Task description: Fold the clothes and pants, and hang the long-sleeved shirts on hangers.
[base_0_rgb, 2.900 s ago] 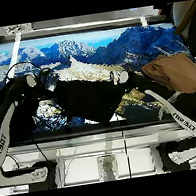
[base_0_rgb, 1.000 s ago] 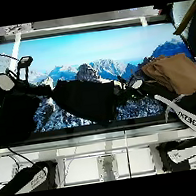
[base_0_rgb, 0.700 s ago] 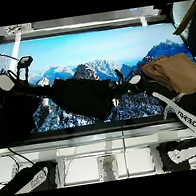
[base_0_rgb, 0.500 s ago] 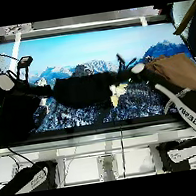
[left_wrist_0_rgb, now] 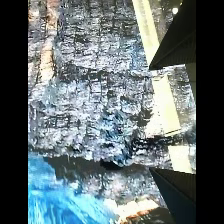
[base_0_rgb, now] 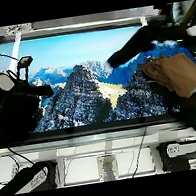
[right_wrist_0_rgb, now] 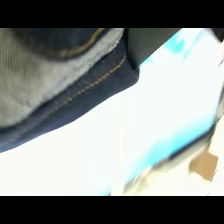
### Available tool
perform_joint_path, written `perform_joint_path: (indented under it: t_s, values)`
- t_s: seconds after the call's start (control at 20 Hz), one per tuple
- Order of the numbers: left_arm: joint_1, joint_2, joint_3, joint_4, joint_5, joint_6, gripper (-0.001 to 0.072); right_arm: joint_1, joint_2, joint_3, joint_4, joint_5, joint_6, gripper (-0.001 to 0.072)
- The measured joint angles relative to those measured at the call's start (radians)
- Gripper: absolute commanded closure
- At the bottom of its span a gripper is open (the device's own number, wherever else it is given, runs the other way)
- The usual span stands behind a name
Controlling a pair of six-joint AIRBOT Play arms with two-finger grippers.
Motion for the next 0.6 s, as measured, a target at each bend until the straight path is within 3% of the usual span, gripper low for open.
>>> perform_joint_path:
  t_s: [0.15,0.3,0.6]
  values:
    - [0.000,0.000,0.000,0.000,0.000,0.000,0.0018,-0.190,0.056,0.030,-0.124,0.136,0.031,0.0700]
    - [0.000,0.000,0.000,0.000,0.000,0.000,0.0017,-0.344,0.085,0.037,-0.274,0.366,0.044,0.0700]
    - [0.000,0.000,0.000,0.000,0.000,-0.038,0.0017,-0.473,0.085,-0.040,-0.553,0.711,0.055,0.0699]
